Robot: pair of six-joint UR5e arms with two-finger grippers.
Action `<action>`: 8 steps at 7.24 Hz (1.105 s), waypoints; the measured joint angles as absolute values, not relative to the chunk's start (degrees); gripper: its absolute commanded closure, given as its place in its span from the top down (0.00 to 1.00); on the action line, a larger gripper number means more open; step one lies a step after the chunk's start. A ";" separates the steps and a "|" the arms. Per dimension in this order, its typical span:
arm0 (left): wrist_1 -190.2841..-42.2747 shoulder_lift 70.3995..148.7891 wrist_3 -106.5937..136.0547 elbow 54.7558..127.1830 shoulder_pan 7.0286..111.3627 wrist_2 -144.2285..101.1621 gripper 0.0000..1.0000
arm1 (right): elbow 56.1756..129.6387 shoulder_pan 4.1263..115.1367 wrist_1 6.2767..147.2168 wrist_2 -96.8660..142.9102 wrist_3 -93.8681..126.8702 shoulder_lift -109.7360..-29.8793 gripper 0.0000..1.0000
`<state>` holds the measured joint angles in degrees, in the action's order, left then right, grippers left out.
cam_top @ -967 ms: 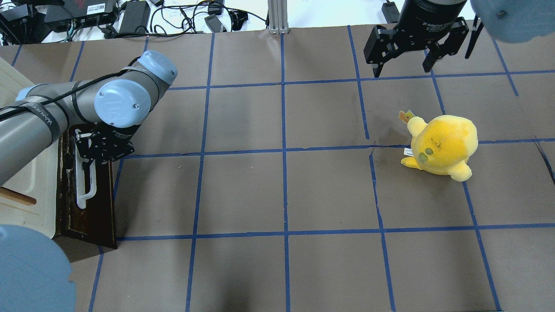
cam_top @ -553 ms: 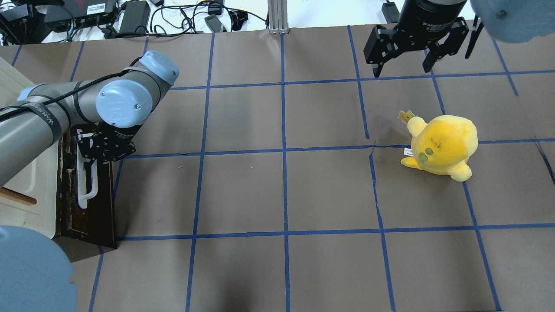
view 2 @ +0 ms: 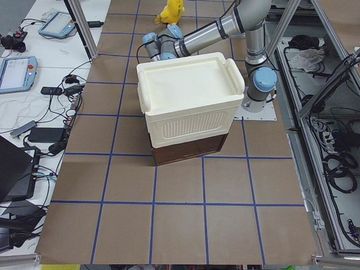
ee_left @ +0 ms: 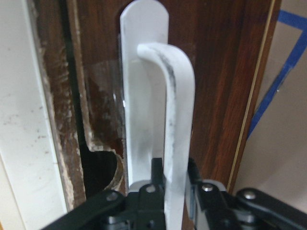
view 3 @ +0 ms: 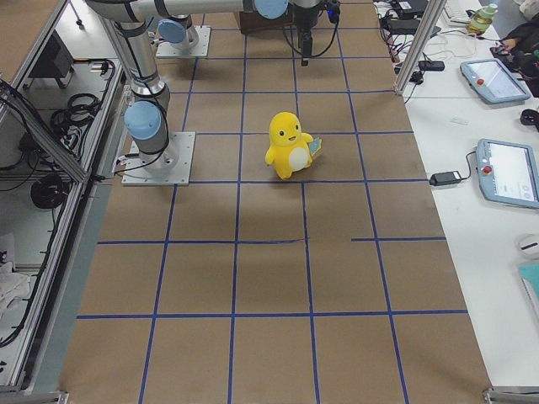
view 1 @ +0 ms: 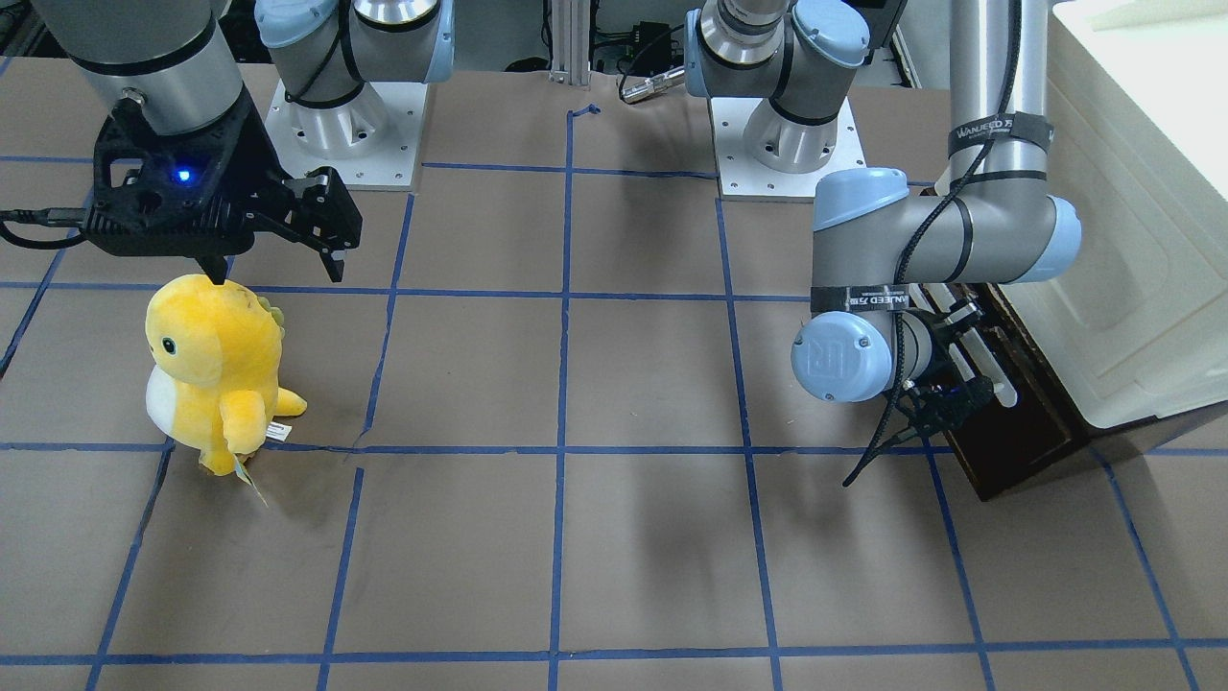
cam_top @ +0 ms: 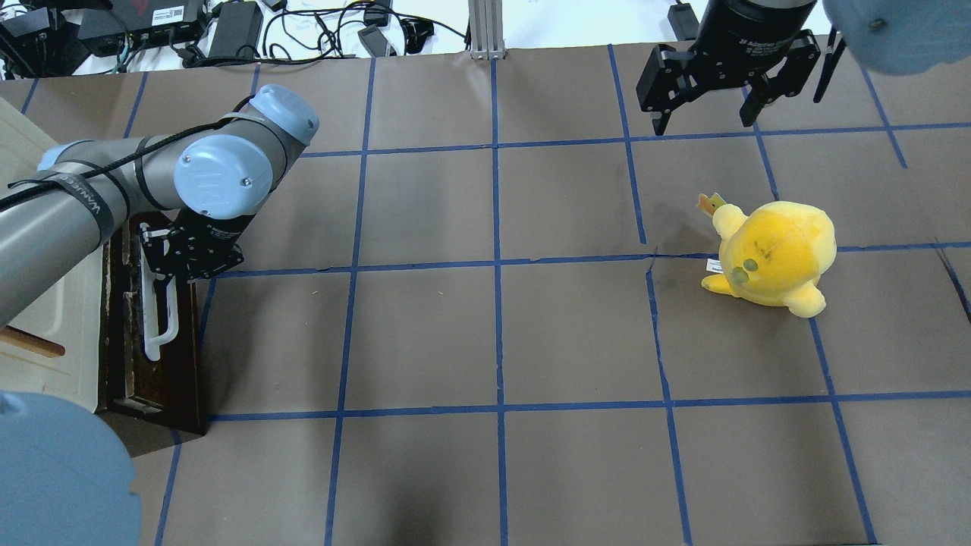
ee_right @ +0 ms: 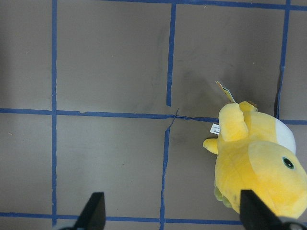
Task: Pull drawer sideways
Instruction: 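Pull the handle with the left gripper, sliding the drawer open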
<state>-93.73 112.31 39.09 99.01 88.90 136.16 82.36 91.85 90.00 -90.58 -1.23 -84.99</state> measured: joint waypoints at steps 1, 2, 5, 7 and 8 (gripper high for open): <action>-94.02 112.34 39.52 98.92 89.37 136.10 0.00 | 82.36 91.85 90.00 -90.59 -1.23 -84.99 1.00; -94.18 112.36 39.93 98.90 89.88 136.03 0.00 | 82.35 91.85 90.00 -90.61 -1.23 -84.99 1.00; -94.55 112.35 41.55 98.80 91.70 135.05 0.00 | 82.35 91.85 90.00 -90.59 -1.23 -84.99 1.00; -94.87 112.40 42.62 98.64 92.81 134.70 0.00 | 82.36 91.84 90.00 -90.56 -1.23 -84.99 1.00; -95.26 112.41 42.74 98.23 93.02 134.53 0.00 | 82.35 91.85 90.00 -90.57 -1.23 -84.99 1.00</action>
<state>-95.26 112.41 42.74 98.23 93.02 134.53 82.35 91.85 90.00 -90.57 -1.23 -84.99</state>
